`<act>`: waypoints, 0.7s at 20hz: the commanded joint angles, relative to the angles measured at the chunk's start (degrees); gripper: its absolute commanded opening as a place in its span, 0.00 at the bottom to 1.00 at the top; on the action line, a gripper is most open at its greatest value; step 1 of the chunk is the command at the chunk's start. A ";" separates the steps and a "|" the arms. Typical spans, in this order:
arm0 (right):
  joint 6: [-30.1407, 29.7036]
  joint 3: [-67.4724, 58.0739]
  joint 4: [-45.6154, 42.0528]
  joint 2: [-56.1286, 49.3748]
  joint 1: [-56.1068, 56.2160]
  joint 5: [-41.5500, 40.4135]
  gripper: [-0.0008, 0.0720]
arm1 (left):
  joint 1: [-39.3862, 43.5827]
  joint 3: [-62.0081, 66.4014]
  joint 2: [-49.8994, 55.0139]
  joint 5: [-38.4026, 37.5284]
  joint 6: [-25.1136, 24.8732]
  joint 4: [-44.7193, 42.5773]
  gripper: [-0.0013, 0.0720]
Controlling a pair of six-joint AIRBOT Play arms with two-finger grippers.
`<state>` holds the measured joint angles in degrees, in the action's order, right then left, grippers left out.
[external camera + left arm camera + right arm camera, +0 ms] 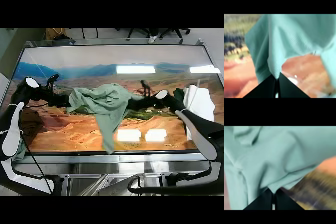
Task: Fold the shirts.
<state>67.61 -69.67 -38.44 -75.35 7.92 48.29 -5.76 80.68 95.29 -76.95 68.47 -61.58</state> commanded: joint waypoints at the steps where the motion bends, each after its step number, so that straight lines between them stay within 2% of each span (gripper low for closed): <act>1: -0.90 -12.46 -4.66 -1.64 -9.49 0.02 0.03 | -0.59 -6.97 -7.37 -9.16 0.59 0.15 0.03; 5: -2.54 -24.11 -4.61 -6.10 -15.32 2.84 0.03 | -0.59 -22.77 -18.80 -9.09 2.58 1.40 0.04; 7: -4.48 -24.57 -4.46 -8.44 -14.14 6.40 0.03 | -0.46 -28.57 -21.09 -5.25 2.27 6.12 0.04; 9: -5.14 -24.57 -4.48 -11.41 -11.93 9.55 0.06 | -0.46 -32.20 -21.31 -0.81 -0.26 11.82 0.03; 10: -5.14 -24.57 -4.50 -12.39 -11.30 10.29 0.27 | -0.48 -32.92 -20.98 0.87 -0.59 13.77 0.03; 11: -5.11 -24.57 -4.50 -12.68 -11.34 10.56 0.43 | -0.50 -32.57 -20.24 1.07 -0.72 14.69 0.04; 14: -4.13 -24.65 -6.01 -10.10 -15.06 15.08 0.44 | -0.59 -28.72 -17.16 -0.46 -1.16 14.75 0.04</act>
<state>62.94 -93.86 -43.11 -86.28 -5.02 58.50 -6.28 50.96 76.55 -77.93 68.23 -49.58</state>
